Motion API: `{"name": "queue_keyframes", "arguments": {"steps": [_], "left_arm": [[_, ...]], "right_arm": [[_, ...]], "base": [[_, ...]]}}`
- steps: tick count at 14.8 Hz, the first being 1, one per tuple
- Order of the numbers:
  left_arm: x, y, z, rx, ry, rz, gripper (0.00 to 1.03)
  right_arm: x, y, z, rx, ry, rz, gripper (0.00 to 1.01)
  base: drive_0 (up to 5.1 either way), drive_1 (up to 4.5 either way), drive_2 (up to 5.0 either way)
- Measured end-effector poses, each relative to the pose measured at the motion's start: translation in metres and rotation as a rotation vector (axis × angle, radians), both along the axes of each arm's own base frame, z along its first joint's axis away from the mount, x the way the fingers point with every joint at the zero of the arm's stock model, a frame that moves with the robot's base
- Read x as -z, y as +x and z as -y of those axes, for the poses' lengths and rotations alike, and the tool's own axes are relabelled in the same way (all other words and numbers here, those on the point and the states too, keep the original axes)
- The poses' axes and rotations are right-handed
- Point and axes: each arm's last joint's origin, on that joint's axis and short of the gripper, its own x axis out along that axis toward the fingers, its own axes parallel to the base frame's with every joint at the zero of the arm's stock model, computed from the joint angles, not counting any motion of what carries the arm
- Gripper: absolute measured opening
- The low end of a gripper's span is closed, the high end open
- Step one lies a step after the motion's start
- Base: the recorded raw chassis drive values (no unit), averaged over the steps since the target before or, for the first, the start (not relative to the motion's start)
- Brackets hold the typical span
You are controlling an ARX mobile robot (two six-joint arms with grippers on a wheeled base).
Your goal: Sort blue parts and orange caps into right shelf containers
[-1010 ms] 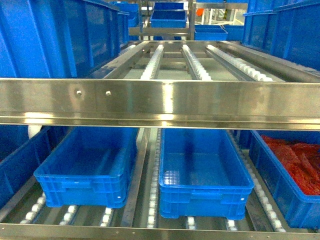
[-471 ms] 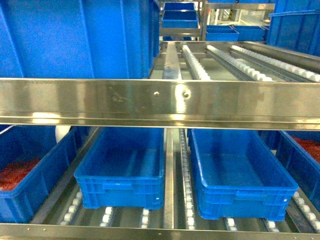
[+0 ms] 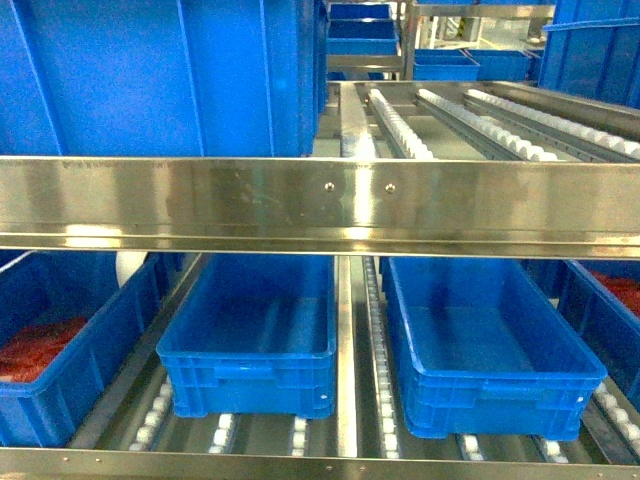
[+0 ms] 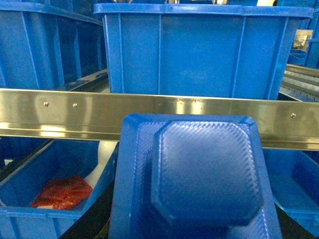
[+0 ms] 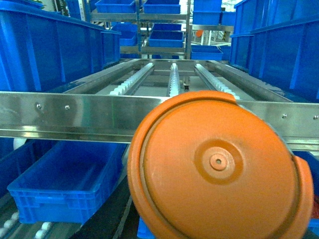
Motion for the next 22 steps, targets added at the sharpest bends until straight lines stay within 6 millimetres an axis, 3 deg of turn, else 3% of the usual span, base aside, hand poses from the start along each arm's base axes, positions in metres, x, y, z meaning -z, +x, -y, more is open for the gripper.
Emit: {"name": "queue_keyframes", "arguments": {"steps": [22], "left_arm": [[0.0, 0.0, 0.0001, 0.002, 0.0, 0.0, 0.43]], "right_arm": [[0.0, 0.0, 0.0001, 0.003, 0.002, 0.0, 0.45]], "base": [[0.0, 0.0, 0.0]]}}
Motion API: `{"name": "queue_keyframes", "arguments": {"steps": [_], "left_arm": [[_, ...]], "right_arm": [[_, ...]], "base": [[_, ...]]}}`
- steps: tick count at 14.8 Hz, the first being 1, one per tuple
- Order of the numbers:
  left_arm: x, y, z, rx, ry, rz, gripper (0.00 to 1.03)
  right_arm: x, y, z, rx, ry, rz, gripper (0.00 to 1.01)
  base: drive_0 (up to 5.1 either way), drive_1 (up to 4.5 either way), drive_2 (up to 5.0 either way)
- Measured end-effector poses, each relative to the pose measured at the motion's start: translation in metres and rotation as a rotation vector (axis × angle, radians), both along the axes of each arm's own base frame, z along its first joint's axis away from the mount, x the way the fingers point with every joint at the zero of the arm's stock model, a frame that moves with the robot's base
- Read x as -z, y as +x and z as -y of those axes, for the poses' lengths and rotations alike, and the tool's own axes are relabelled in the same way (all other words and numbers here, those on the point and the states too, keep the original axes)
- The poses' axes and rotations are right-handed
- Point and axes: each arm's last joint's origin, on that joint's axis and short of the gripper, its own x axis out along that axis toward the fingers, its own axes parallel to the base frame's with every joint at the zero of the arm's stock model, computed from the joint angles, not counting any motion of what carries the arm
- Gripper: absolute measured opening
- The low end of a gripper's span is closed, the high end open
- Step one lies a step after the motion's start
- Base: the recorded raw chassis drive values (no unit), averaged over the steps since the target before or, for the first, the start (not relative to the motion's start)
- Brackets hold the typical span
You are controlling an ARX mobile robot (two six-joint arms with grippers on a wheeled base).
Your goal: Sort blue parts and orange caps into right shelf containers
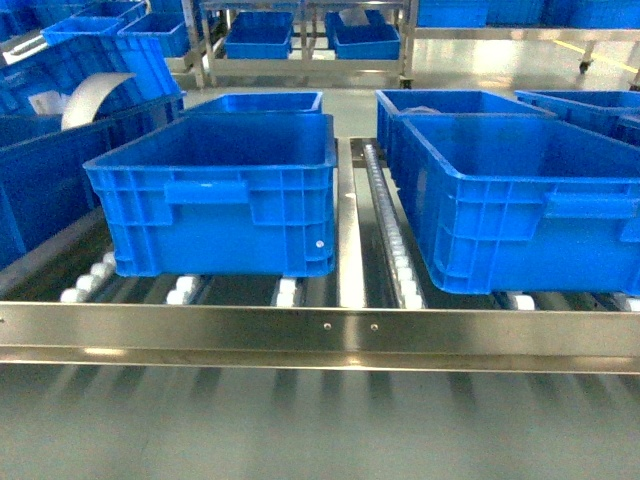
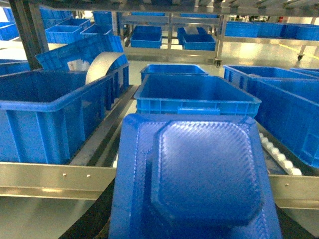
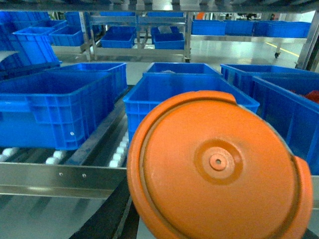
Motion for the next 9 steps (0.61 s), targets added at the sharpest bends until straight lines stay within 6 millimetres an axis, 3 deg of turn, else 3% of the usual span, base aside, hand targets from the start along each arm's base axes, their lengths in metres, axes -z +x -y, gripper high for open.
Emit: {"name": "queue_keyframes", "arguments": {"steps": [9], "left_arm": [[0.0, 0.0, -0.0001, -0.002, -0.001, 0.0, 0.43]], "right_arm": [[0.0, 0.0, -0.0003, -0.003, 0.0, 0.0, 0.45]], "base": [[-0.9, -0.87, -0.9]]}}
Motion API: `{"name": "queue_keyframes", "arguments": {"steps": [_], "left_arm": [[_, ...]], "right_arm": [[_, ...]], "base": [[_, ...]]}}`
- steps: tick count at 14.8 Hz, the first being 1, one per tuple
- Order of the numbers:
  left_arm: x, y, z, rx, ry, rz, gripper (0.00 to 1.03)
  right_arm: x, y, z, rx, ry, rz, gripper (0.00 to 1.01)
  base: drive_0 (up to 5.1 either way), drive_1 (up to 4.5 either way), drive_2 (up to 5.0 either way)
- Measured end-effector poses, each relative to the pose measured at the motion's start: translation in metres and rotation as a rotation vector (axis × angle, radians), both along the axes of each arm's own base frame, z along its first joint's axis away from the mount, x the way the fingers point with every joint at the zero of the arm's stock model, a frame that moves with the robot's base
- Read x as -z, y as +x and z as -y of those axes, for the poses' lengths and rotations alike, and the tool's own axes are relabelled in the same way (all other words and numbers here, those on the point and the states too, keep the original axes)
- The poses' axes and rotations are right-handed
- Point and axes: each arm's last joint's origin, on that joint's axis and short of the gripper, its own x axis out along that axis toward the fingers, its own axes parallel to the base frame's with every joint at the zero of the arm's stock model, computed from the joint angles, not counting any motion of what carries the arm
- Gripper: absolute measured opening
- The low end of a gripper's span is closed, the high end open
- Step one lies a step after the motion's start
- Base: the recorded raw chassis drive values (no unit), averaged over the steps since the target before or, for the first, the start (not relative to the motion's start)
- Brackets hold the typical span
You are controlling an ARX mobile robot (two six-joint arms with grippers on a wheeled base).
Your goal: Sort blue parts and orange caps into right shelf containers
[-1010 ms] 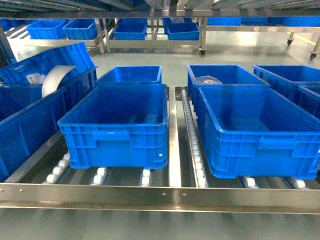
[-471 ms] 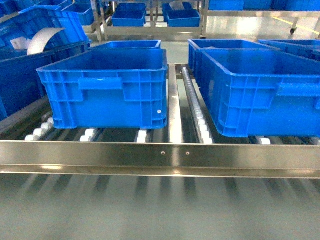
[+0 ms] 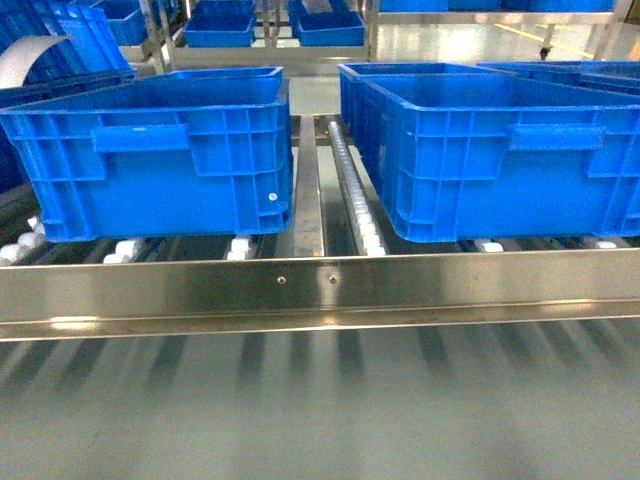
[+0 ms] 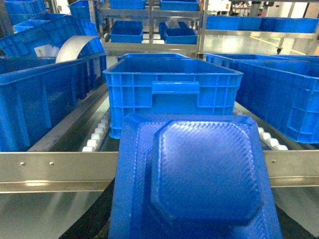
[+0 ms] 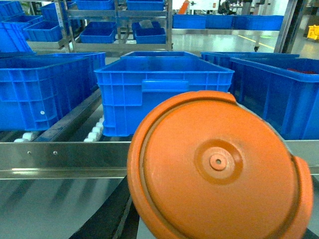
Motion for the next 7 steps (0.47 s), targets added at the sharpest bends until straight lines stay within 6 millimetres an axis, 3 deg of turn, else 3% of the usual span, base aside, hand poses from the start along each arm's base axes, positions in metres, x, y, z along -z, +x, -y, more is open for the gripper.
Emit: {"name": "queue_keyframes", "arguments": {"steps": [4, 7], "left_arm": [[0.0, 0.0, 0.0, 0.0, 0.0, 0.0, 0.43], [-0.0001, 0.0, 0.0, 0.0, 0.0, 0.001, 0.43]], "right_arm": [[0.0, 0.0, 0.0, 0.0, 0.0, 0.0, 0.45], [0.0, 0.0, 0.0, 0.0, 0.0, 0.0, 0.45]], "base": [[0.0, 0.0, 0.0], [0.0, 3.99, -4.1]]}}
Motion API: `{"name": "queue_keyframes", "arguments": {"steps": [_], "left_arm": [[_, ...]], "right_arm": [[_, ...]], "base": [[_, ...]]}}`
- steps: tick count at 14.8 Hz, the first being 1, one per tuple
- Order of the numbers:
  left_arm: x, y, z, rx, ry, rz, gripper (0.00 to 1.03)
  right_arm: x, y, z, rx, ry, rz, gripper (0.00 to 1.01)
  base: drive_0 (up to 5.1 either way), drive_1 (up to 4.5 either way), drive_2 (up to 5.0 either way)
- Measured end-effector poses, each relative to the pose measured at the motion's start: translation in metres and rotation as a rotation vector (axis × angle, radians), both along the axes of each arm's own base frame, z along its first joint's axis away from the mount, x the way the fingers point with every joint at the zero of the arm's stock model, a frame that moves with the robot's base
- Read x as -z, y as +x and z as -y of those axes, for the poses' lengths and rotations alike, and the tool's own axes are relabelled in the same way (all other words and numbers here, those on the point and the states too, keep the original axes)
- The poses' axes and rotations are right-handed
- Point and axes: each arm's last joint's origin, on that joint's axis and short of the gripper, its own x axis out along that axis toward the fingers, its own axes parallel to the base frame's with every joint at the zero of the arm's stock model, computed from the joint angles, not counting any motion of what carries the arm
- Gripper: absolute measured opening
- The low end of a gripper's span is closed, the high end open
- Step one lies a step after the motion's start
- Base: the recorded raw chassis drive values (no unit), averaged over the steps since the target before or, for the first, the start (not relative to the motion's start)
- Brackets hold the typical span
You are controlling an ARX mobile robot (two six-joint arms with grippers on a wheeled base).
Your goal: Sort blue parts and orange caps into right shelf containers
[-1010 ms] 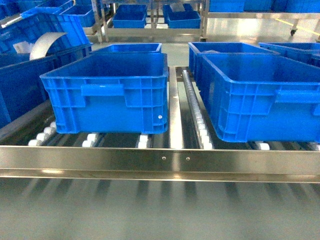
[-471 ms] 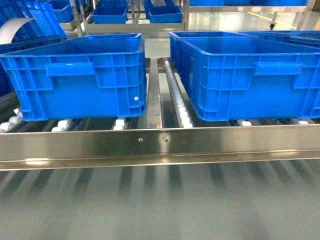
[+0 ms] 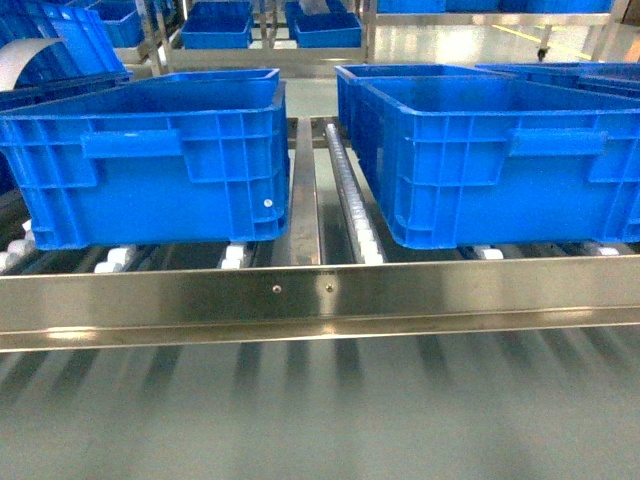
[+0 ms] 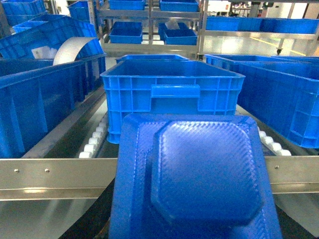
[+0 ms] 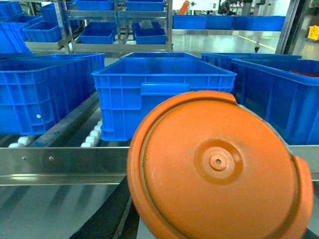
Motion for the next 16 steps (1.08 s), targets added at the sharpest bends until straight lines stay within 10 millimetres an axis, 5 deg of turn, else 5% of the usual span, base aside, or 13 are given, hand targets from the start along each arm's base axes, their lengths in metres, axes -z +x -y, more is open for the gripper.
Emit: {"name": "queue_keyframes", "arguments": {"steps": [13, 16], "left_arm": [[-0.0001, 0.0, -0.0002, -0.003, 0.0, 0.001, 0.43], [-0.0001, 0.0, -0.0001, -0.002, 0.0, 0.001, 0.43]], "right_arm": [[0.0001, 0.0, 0.0, 0.0, 0.0, -0.001, 0.45], [-0.0004, 0.0, 0.0, 0.0, 0.0, 0.004, 0.45]], "base": [[0.4, 4.45, -3.6], [0.0, 0.0, 0.0]]}}
